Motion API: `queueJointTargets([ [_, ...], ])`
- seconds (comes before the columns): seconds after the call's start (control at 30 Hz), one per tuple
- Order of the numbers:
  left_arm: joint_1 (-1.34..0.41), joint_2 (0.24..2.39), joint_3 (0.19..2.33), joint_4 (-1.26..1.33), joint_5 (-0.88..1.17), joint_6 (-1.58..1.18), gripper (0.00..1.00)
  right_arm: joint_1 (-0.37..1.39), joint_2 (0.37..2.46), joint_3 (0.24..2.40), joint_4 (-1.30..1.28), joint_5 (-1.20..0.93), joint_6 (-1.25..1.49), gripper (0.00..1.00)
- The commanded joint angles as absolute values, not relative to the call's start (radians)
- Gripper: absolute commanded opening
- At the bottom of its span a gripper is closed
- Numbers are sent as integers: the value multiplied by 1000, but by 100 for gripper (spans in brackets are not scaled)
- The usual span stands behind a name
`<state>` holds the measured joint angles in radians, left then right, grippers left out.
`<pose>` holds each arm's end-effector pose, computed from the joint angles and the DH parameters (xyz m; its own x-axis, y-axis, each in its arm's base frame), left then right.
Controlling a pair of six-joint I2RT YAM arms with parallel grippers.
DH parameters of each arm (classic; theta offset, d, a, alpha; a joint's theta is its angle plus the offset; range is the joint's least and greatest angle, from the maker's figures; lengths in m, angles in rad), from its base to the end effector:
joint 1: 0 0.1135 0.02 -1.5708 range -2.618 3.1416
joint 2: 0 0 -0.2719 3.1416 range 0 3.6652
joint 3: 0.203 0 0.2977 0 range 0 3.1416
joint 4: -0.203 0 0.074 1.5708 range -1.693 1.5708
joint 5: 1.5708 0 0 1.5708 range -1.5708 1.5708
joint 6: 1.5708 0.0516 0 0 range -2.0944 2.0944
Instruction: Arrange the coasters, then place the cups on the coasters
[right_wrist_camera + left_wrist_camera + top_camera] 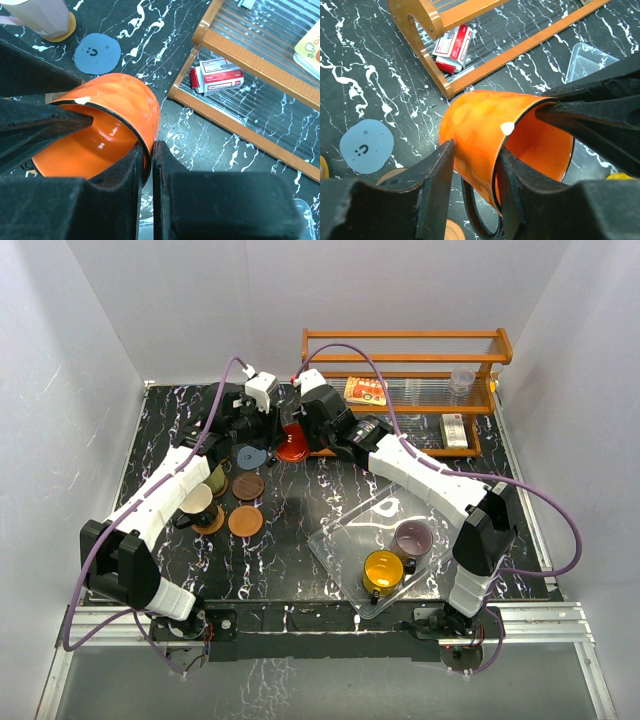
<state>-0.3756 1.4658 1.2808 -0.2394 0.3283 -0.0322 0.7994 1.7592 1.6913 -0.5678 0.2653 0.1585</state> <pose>0.3670 -0.1626 0.3387 -0.4028 0.1261 -0.9065 0.6079 0.7773 -0.1620 0.3342 0.3243 0.3472 -0.4947 -0.2903 -0.8191 -0.4726 0.8809 -0.0267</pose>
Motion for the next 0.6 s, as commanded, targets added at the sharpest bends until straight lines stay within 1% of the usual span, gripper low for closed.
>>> queueJointTargets([
  [0.0, -385, 1459, 1273, -229, 298, 7, 28, 811, 1735, 1777, -473, 193, 204, 0],
  [0.07, -385, 1460, 1279, -234, 281, 20, 18, 810, 1735, 1773, -475, 174, 195, 0],
  [0.17, -385, 1458, 1286, -239, 280, 24, 3, 811, 1735, 1762, -475, 143, 179, 3],
  [0.2, -385, 1455, 1288, -240, 281, 26, 0, 811, 1735, 1761, -477, 129, 172, 4],
  [0.4, -385, 1436, 1298, -255, 275, 30, 0, 811, 1735, 1755, -489, 112, 136, 15],
  [0.57, -383, 1422, 1294, -268, 244, 47, 0, 800, 1729, 1733, -491, 129, 94, 21],
])
